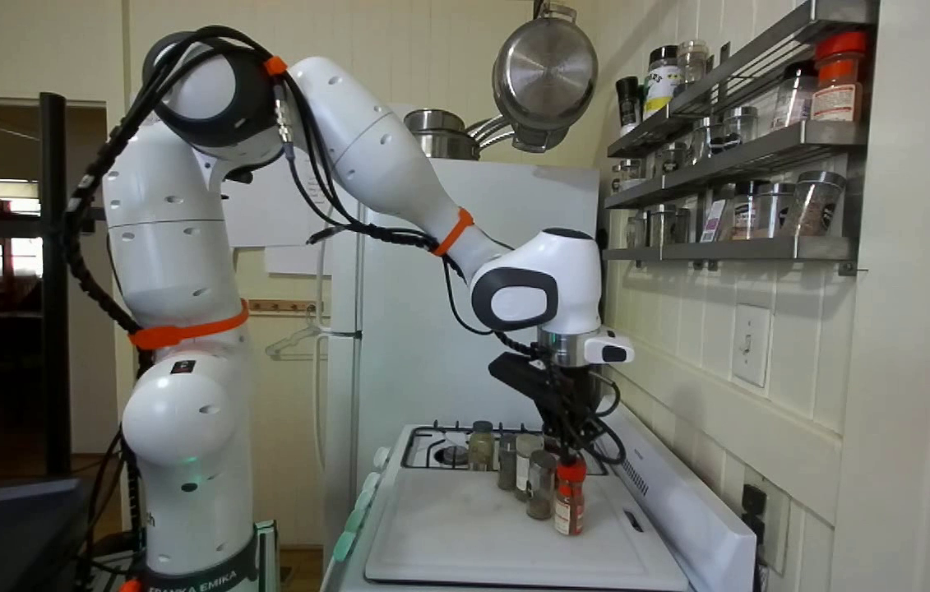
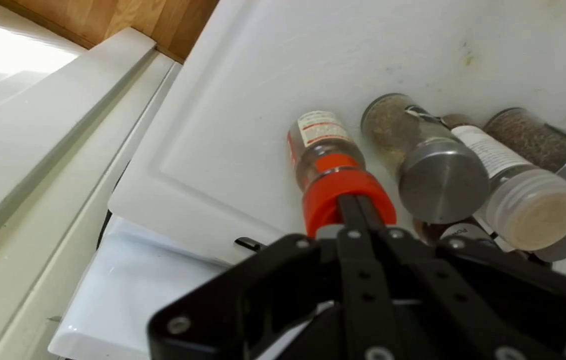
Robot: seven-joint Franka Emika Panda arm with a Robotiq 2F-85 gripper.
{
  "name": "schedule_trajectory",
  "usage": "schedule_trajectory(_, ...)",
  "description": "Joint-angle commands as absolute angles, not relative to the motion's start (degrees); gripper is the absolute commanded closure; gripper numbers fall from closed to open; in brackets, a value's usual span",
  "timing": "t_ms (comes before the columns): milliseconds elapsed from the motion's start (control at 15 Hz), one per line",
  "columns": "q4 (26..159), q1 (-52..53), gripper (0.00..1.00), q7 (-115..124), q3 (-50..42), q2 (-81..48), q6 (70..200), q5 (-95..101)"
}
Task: Close the lid on the red container.
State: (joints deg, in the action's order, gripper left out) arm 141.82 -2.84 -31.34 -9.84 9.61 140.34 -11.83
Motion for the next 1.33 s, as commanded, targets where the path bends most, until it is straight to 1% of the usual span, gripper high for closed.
schedule_trajectory(0, 143.03, -2.57, 1.00, -28.62, -8.52, 9.08, 140.52, -9.83)
schedule_trajectory(800, 143.30, -2.93, 1.00, -23.02, -6.74, 10.64, 141.40, -4.81)
schedule_trajectory(1267, 144.80, -2.78, 1.00, -20.94, -6.08, 12.49, 145.37, -3.12)
